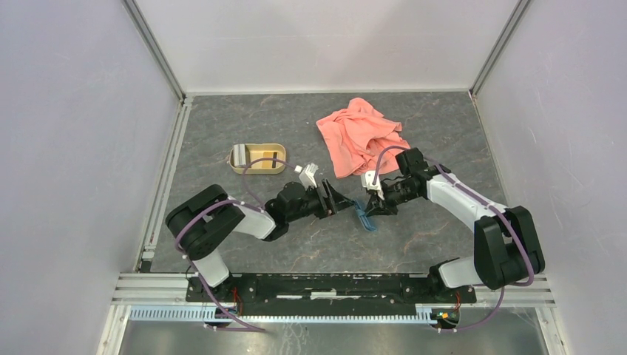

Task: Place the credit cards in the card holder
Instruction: Pick up the card holder from the center of the board, then open the card holder at the center of the board.

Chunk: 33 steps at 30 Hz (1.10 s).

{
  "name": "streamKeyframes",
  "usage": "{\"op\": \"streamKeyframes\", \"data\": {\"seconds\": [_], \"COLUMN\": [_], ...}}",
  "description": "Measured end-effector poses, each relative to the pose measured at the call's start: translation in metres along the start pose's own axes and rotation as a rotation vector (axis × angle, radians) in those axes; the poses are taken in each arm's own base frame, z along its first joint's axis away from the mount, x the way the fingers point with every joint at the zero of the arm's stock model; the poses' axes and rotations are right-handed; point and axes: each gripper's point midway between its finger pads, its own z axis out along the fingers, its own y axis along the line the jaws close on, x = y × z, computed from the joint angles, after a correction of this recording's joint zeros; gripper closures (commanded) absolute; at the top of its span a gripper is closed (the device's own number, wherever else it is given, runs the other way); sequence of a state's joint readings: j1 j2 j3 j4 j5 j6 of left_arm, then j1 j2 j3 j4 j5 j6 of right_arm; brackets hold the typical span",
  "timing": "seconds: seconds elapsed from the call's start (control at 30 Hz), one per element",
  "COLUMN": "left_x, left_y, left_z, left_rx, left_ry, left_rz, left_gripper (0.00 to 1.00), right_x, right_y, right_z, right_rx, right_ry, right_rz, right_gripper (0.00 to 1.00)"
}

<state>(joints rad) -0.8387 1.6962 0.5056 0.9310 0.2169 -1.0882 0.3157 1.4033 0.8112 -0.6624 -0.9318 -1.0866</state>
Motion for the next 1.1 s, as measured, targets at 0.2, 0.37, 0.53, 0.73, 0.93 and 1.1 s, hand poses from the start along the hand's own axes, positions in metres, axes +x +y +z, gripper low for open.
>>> {"op": "streamKeyframes", "data": {"seconds": [0.2,0.37,0.53,0.73,0.93,1.1], "left_x": [-0.003,0.000,0.006,0.010,0.017,0.021], "left_y": [0.002,0.012,0.019,0.024,0.037,0.047], "left_z": [0.018,0.020,0.022,0.031,0.035,0.037], "left_rx": [-0.026,-0.088,-0.127,-0.145,-0.177,-0.196], "left_ry": [-0.009,-0.004,0.009,0.019,0.037,0.047], "left_rz": [-0.049,-0.057,-0.059,-0.059,-0.064,-0.067], "left_gripper": [0.45,0.50,0.67,0.96,0.98,0.98], "right_x": [0.002,0.003,0.000,-0.004,-0.020,-0.032], "right_y": [0.005,0.005,0.004,0.008,0.023,0.045], "right_z": [0.008,0.008,0.008,0.015,0.031,0.053], "right_rx": [-0.019,-0.014,-0.005,-0.009,-0.039,-0.102], "right_ry": [0.025,0.034,0.040,0.080,0.123,0.151], "right_rz": [-0.024,-0.033,-0.045,-0.097,-0.214,-0.291], "right_gripper": [0.86,0.86,0.86,0.84,0.56,0.29]}}
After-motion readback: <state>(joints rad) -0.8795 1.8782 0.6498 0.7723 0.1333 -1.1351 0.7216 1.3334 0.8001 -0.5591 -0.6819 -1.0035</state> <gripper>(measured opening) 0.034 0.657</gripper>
